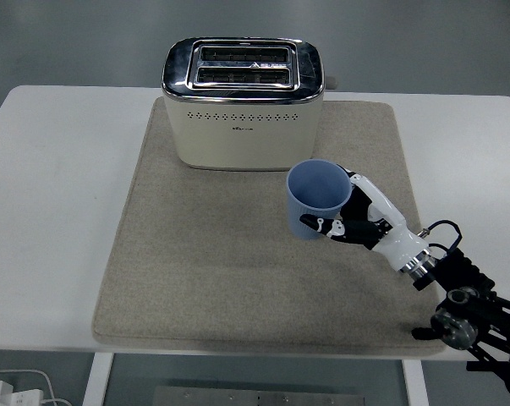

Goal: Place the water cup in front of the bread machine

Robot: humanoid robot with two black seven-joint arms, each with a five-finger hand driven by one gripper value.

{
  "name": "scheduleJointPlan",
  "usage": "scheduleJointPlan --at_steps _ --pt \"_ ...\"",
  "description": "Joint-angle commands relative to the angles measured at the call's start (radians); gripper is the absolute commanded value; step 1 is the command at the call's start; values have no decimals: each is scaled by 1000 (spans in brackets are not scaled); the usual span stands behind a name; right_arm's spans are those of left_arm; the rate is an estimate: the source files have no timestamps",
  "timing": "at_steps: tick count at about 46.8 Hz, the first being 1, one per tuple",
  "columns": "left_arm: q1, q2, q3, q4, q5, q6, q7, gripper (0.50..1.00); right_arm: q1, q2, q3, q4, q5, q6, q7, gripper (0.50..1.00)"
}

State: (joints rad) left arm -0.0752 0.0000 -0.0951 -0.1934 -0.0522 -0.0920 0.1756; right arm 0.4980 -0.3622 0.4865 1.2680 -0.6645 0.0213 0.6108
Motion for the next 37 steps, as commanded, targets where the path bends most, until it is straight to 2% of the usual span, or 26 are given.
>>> scheduleJointPlan --at_steps 1,37 --pt "0 0 0 0 0 0 -1 1000 20 28 -17 -33 2 0 0 507" --pt "0 0 2 -1 2 0 -1 1000 177 259 -105 -243 8 -6 0 515"
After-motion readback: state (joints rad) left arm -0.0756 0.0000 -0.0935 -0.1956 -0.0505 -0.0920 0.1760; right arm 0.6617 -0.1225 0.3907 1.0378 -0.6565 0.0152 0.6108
